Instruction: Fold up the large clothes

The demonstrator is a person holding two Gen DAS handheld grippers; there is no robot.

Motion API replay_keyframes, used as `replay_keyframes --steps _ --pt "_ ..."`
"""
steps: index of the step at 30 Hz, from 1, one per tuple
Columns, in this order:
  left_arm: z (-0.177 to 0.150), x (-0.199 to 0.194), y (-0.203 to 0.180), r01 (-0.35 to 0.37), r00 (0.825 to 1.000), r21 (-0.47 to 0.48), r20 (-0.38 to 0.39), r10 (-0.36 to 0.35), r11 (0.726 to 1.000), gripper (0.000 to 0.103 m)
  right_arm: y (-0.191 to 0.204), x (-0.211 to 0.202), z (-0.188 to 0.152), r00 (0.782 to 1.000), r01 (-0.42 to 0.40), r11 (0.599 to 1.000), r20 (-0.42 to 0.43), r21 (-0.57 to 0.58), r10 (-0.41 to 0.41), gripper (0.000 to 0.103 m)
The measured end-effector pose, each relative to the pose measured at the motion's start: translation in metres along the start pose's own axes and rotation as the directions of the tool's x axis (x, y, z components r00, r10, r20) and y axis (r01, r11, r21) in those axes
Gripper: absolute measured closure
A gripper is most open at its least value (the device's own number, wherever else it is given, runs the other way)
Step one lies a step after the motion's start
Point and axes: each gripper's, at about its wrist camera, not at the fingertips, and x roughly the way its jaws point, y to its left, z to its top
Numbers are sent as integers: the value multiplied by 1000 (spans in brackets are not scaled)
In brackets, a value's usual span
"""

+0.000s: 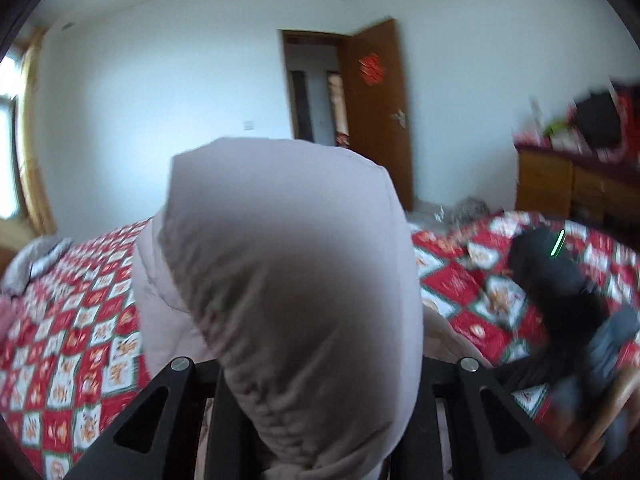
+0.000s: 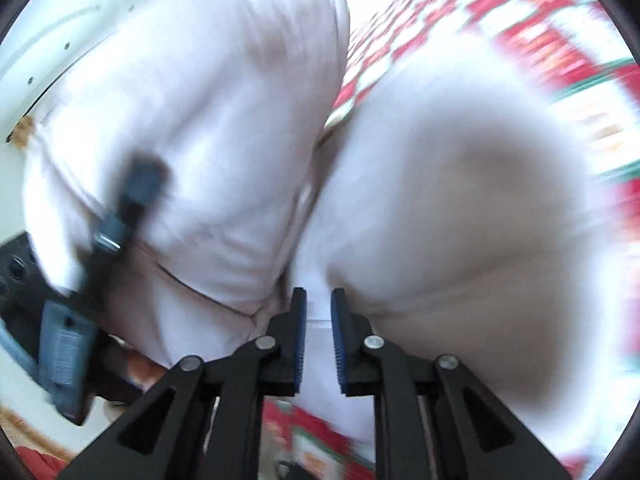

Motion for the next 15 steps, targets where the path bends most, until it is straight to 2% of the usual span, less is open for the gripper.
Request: replay_keyframes --steps 3,5,6,7,9,12,14,15 --pt "-14 22 -39 29 999 110 -42 -24 993 76 -22 -50 2 990 101 995 95 6 -101 85" --pt "-26 37 -63 39 997 183 -74 -25 982 74 -33 -73 4 976 150 988 159 26 -152 76" --pt "-33 43 -74 35 997 226 -80 -18 974 74 -38 -82 7 971 146 988 187 40 -151 59" --pt "-40 48 -83 30 997 265 -83 -9 964 73 -42 -87 11 967 130 990 214 59 -139 32" --pt "-50 56 -93 42 995 303 -94 -13 952 72 -48 -92 20 961 83 992 255 93 -104 17" --pt "-57 65 -97 72 993 326 -115 -36 943 70 -57 -86 46 974 -5 996 224 92 -15 17" --pt "-59 69 -98 77 992 331 -118 -39 940 70 -54 -65 61 986 -9 997 166 76 -4 18" --pt "-58 70 -98 81 992 327 -120 -43 942 69 -52 -54 64 990 5 999 141 48 -11 26"
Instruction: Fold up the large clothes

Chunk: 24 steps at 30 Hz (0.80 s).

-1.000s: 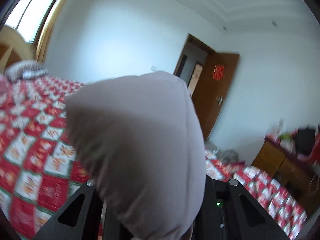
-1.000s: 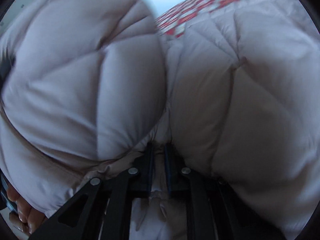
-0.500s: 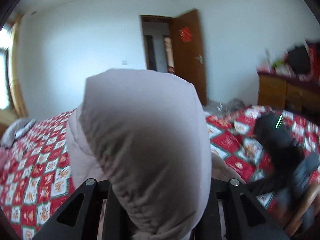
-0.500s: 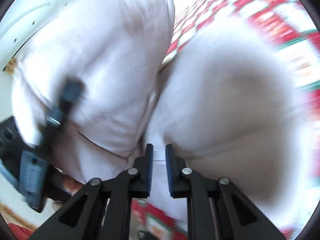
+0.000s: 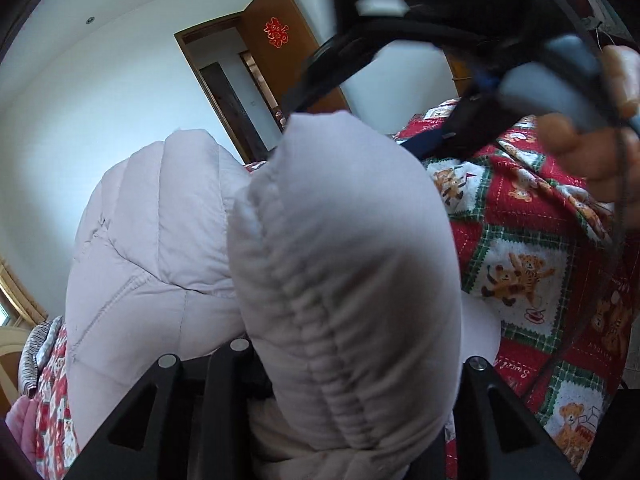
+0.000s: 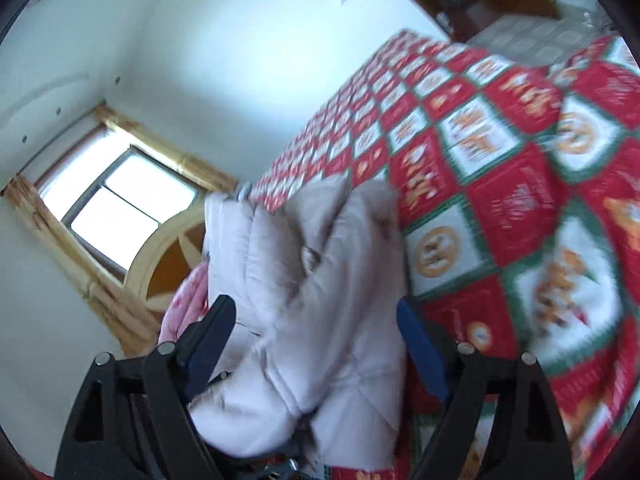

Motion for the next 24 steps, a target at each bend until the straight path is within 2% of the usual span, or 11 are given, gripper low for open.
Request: replay_keyframes --steps 1,2,3,8,11,13,16,19,21,22,24 --pt "0 0 1 7 1000 -3 -2 -7 1000 67 5 16 3 998 50 997 -38 -61 -52 58" --pt "0 1 2 11 1000 0 -8 -11 1000 63 9 22 0 992 103 989 -65 -108 -110 71" --pt "1 1 5 7 1000 10 -24 -7 1000 60 10 29 -2 983 148 978 -85 -147 -161 76" --pt "-5 -25 16 23 996 134 -90 -11 991 47 1 35 -20 964 207 955 -122 -210 -236 80" --pt "-20 -61 17 39 996 225 -82 -21 974 45 -8 40 -24 966 195 958 -130 -209 -225 80" --pt "-30 -90 27 63 997 226 -52 -53 972 35 -6 35 -25 963 210 954 -122 -216 -239 80" --pt "-40 -126 53 147 989 142 -35 -143 979 30 -10 37 -28 963 215 950 -114 -226 -246 80" --pt "-51 -155 91 173 985 3 17 -173 985 29 -3 34 -33 963 217 943 -104 -251 -249 80" --pt "-51 -157 123 122 992 -136 56 -115 983 24 6 33 -36 960 234 928 -84 -290 -269 79" --pt "-52 -156 145 78 995 -209 74 -64 975 18 13 33 -38 960 239 918 -67 -315 -273 79" --pt "-54 -143 185 1 995 -343 97 35 939 12 22 31 -43 963 234 916 -54 -326 -265 79"
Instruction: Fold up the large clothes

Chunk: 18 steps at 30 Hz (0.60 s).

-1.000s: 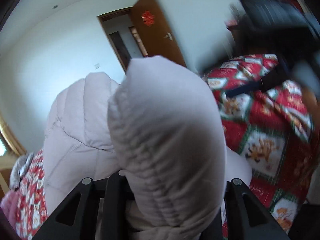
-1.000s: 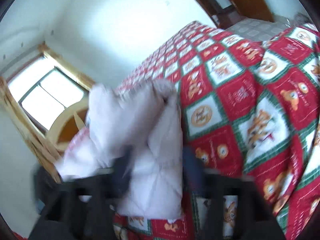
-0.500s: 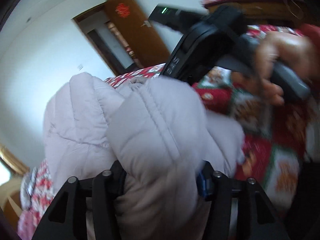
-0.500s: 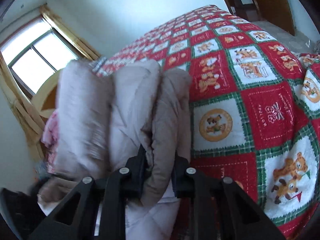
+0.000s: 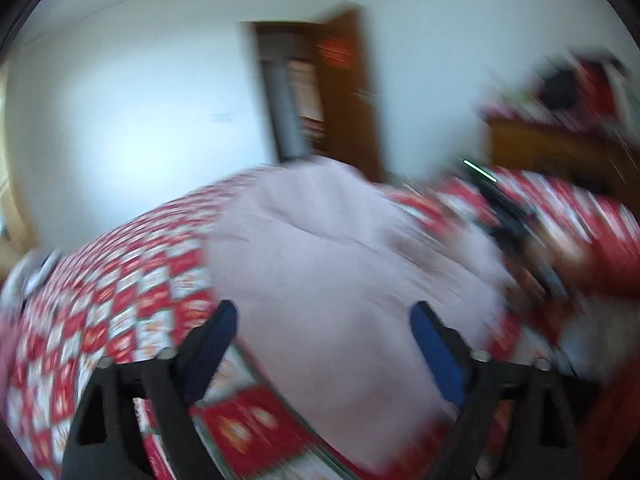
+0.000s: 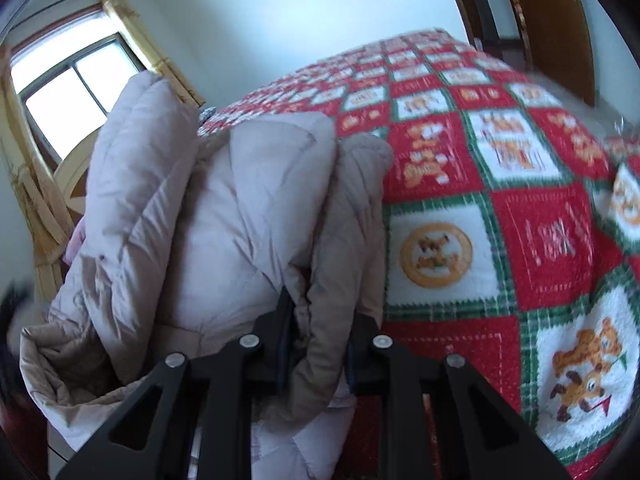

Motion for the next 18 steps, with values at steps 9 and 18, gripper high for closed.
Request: replay_keyframes --steps 9,18 --pt "28 149 80 51 997 -439 -26 -69 897 12 9 10 4 1000 -18 1000 20 12 18 79" --pt "55 168 -4 179 980 -237 -48 -195 955 13 -20 47 -11 963 -263 932 7 247 270 82"
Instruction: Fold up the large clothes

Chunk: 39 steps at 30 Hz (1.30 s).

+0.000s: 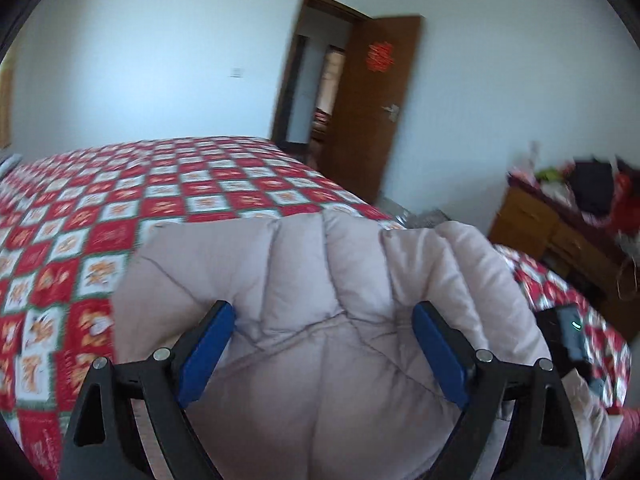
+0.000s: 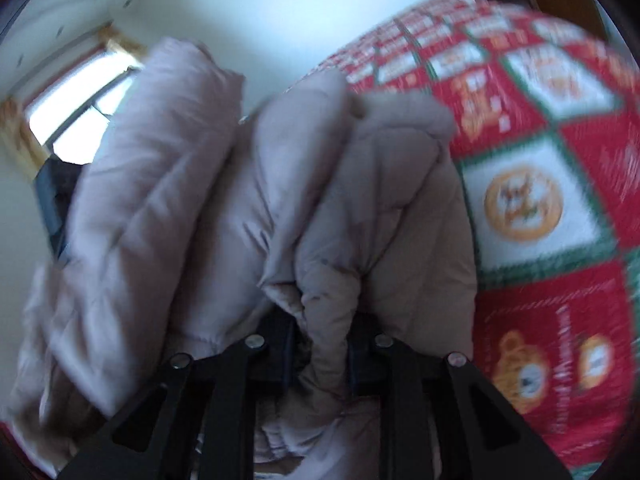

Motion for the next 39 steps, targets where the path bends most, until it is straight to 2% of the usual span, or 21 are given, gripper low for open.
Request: replay_keyframes --steps 3,6,10,15,20,22,23,26,27,28,32,35,37,39 --pt "-2 23 -34 -87 994 125 -55 94 988 13 -18 -4 -2 998 -62 997 14 50 61 86" --pt "-12 40 -54 -141 985 195 -71 157 971 12 -32 -9 -2 995 -101 990 22 95 100 87" --pt "-24 61 -63 -216 964 243 -99 246 946 12 -46 -14 -1 991 -130 981 38 144 125 89" --pt "-36 65 -63 -249 955 260 -93 281 933 11 -44 -20 -4 993 -106 985 64 133 98 89" --pt "-40 74 -62 -267 946 285 -108 307 921 11 -26 -59 -12 998 21 994 58 103 -28 84" --pt "-42 75 -63 -277 942 296 -103 319 914 11 -16 -80 -10 991 99 993 80 57 -103 74" --pt "-42 75 -63 -279 942 297 -102 321 913 11 -7 -94 -9 982 151 988 112 27 -153 72" --pt "-42 76 -63 -282 941 299 -101 324 912 11 17 -126 -1 963 187 982 202 -27 -178 61" --pt "-42 76 -63 -284 940 302 -101 327 910 11 27 -132 3 958 194 980 223 -47 -179 52" --pt "-42 76 -64 -286 939 303 -100 329 909 11 34 -133 6 956 209 976 225 -62 -191 47" --pt "-42 76 -64 -291 937 306 -98 334 907 11 61 -97 9 965 242 957 144 -159 -220 50" --pt "-43 77 -64 -296 936 309 -95 339 904 11 61 -73 5 934 351 916 133 -194 -330 50" --pt "-43 77 -65 -298 935 311 -94 342 902 11 52 -73 1 919 386 909 149 -157 -364 50" --pt "-43 77 -64 -297 936 310 -94 339 903 11 39 -76 1 917 389 911 150 -138 -369 50"
